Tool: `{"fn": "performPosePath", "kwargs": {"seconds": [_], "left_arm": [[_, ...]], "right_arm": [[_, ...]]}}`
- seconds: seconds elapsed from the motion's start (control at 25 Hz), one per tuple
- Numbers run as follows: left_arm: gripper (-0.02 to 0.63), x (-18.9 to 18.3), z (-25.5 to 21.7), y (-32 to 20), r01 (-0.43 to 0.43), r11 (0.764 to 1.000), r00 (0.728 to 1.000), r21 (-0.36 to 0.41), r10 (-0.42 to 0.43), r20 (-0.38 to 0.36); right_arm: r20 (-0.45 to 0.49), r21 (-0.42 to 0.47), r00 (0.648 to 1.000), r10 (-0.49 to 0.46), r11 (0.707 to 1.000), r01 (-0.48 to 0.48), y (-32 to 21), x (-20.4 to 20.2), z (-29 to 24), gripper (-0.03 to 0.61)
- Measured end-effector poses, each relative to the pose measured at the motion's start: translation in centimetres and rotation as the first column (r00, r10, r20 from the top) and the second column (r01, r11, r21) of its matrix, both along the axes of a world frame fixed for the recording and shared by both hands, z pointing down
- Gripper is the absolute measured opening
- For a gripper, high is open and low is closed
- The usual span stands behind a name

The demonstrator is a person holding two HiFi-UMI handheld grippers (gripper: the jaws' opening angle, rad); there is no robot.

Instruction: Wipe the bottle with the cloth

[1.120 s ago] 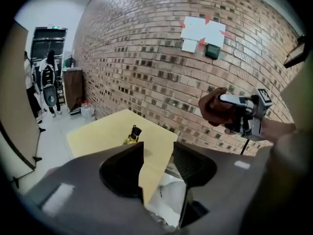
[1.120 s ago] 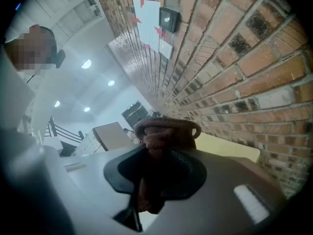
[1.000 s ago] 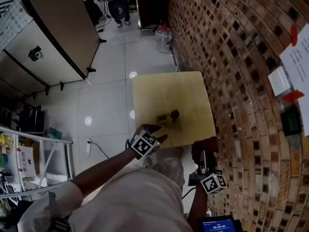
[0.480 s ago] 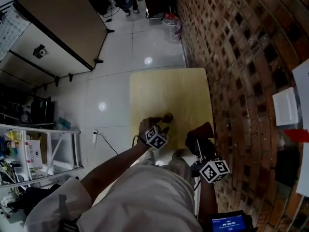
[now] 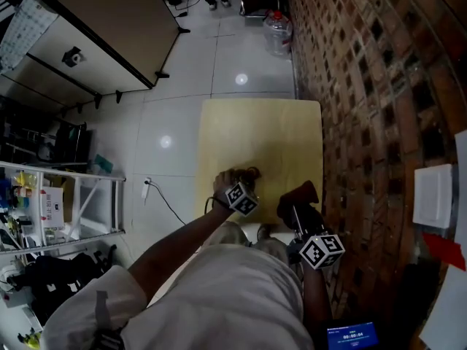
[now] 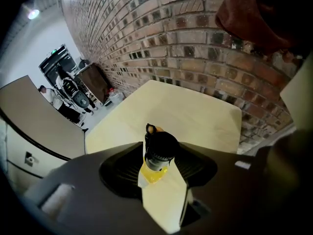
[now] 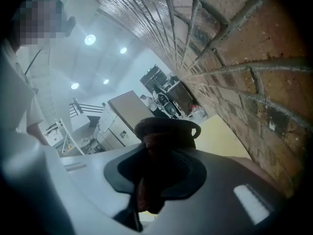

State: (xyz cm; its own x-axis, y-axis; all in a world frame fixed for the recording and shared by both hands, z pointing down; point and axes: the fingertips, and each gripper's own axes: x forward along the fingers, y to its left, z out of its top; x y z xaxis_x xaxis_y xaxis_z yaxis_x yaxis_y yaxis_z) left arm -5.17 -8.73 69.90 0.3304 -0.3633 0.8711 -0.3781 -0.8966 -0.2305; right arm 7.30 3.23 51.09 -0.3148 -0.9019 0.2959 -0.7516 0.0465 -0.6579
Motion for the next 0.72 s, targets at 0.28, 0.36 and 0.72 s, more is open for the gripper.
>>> {"fn": "performPosePath", "kwargs": {"seconds": [0.28, 0.36, 0.72], "left_arm": [[0.184, -0.4, -1.2, -0.5, 0.065, 0.998, 0.993, -0.019, -0.066, -0.095], [0.183, -0.4, -2.1, -1.2, 0.115, 0.991, 0.975, -0.068, -0.126, -0.184], [0.181, -2.3, -4.1, -3.3, 0.295, 0.907, 0.77, -0.299, -0.411, -0.488]], "right_arm": [[0.01, -0.024, 1.0, -0.012, 1.0, 0.013, -0.3, 1.0, 0.8, 0.084], [0.008, -0.028, 1.0, -0.003, 1.0, 0.003, -0.7, 1.4, 1.1, 0.084], [0.003, -0.068, 1.0, 0.004, 0.998, -0.004, -2.5, -0.3, 3.6, 0.084]]}}
